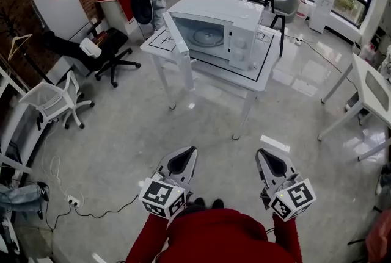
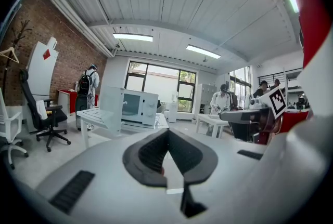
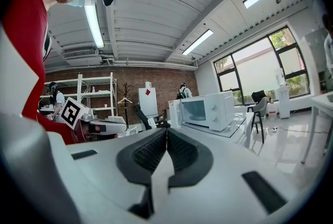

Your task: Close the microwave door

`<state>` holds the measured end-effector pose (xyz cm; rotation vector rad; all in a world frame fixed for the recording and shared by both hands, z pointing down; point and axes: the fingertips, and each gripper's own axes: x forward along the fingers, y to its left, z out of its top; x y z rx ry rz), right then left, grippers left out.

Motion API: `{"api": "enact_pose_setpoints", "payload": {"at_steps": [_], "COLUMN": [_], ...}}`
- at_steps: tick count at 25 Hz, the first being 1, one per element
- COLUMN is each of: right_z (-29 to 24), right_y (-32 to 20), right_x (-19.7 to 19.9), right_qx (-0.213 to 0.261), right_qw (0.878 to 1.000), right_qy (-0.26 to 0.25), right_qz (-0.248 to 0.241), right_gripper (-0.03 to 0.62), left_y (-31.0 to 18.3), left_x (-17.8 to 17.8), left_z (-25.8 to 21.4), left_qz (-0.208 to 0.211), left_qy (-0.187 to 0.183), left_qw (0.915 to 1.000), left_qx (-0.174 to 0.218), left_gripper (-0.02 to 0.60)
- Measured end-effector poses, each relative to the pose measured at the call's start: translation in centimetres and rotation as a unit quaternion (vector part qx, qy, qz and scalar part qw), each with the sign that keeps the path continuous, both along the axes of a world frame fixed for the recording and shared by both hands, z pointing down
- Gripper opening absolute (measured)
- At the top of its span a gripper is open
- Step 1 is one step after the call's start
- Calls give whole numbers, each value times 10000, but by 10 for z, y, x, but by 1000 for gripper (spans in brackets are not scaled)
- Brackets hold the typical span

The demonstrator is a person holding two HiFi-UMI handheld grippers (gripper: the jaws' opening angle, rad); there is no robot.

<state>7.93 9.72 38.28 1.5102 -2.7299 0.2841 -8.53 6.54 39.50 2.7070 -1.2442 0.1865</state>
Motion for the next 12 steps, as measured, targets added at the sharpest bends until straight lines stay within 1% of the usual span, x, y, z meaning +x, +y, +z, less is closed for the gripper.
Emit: {"api": "enact_pose_setpoints", "payload": {"at_steps": [6, 12], "right_z": [-4, -5], "right_y": [3, 2], "right_x": [14, 21], "right_qx": [90, 137], "right_qw": [10000, 9998], "right_qy": [-39, -98], "right_qz": [-19, -68], "right_gripper": [15, 15], "left_y": [-4, -8], "left_x": [4, 4], "left_z": [-9, -15], "left_qz": [-227, -352], "left_qy": [-133, -267], "left_qw": [9995, 9987], "left_qx": [184, 248], "left_gripper": [11, 11]}}
